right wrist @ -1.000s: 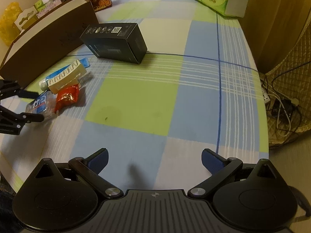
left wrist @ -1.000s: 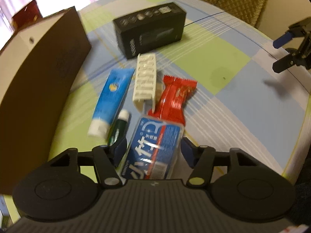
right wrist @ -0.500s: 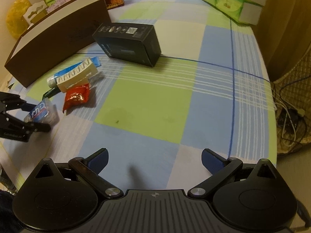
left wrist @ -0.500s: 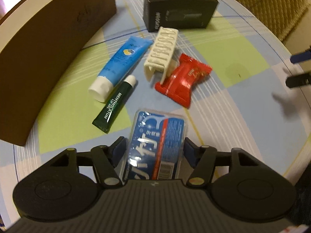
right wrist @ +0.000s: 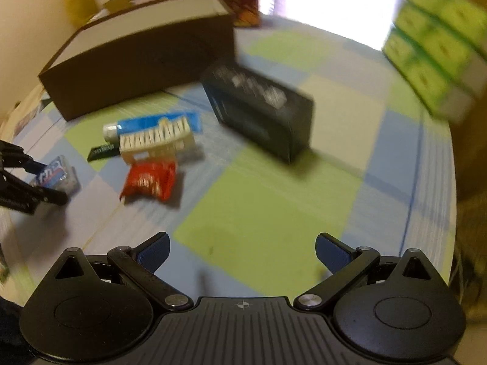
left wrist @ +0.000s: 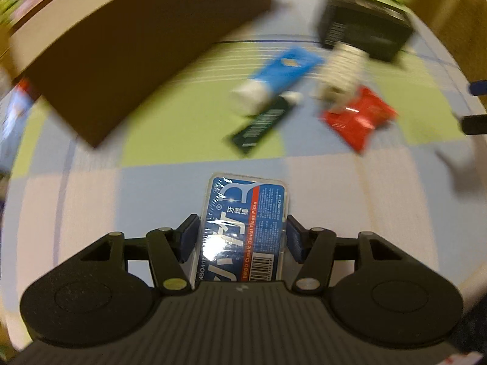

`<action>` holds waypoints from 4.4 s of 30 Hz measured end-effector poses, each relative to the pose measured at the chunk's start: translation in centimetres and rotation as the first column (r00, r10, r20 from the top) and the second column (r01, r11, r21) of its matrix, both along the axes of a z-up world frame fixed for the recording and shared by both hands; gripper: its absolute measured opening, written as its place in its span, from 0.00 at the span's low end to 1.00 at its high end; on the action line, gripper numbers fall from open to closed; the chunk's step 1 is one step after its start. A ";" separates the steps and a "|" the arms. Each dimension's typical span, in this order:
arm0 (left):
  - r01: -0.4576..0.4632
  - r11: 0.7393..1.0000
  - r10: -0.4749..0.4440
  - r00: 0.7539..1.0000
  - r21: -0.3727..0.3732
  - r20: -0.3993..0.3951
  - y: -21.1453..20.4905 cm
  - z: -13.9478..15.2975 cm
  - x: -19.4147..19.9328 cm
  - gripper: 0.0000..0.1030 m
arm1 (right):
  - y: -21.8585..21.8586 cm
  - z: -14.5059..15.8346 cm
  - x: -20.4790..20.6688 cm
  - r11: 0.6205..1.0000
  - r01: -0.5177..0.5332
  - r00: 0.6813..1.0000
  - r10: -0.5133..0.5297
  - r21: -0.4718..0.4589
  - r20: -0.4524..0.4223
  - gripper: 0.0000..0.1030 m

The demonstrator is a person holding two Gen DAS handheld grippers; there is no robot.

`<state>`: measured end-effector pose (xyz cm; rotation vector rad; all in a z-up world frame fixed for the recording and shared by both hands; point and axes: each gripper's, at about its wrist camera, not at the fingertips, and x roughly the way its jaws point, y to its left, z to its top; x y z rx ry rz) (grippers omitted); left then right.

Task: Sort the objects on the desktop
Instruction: 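Grasp the blue-white floss box with the left tool while the right tool approaches the black box, then carry the floss box with the left tool while the right tool grasps and carries the black box, then open both tools to drop the floss box and black box into the box, then withdraw both open tools from the box toward the remaining items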

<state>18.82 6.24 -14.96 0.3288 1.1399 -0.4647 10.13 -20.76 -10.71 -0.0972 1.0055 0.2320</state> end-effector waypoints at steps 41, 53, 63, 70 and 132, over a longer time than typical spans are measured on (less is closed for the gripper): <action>-0.358 0.933 0.359 0.932 -0.038 0.044 6.5 2.2 0.6 0.52 | 1.1 1.3 12.7 0.934 -0.347 0.938 0.346 -0.085 -0.029 0.41; -0.265 0.955 0.288 0.936 -0.132 0.202 5.9 11.0 1.0 0.53 | 2.1 8.3 11.6 0.950 -0.306 0.950 0.300 0.068 0.086 0.41; -0.212 0.953 0.268 0.924 -0.218 0.273 4.6 16.1 7.8 0.53 | 7.2 12.6 16.2 0.921 -0.379 0.913 0.357 0.090 0.196 0.41; -0.215 0.944 0.281 0.920 -0.249 0.272 3.7 16.5 15.5 0.53 | 12.2 13.2 22.8 0.919 -0.388 0.904 0.362 0.077 0.229 0.41; -0.375 0.907 0.412 0.887 -0.192 0.210 1.2 12.8 21.2 0.76 | 12.2 9.7 26.6 0.961 -0.199 0.965 0.158 0.191 0.207 0.96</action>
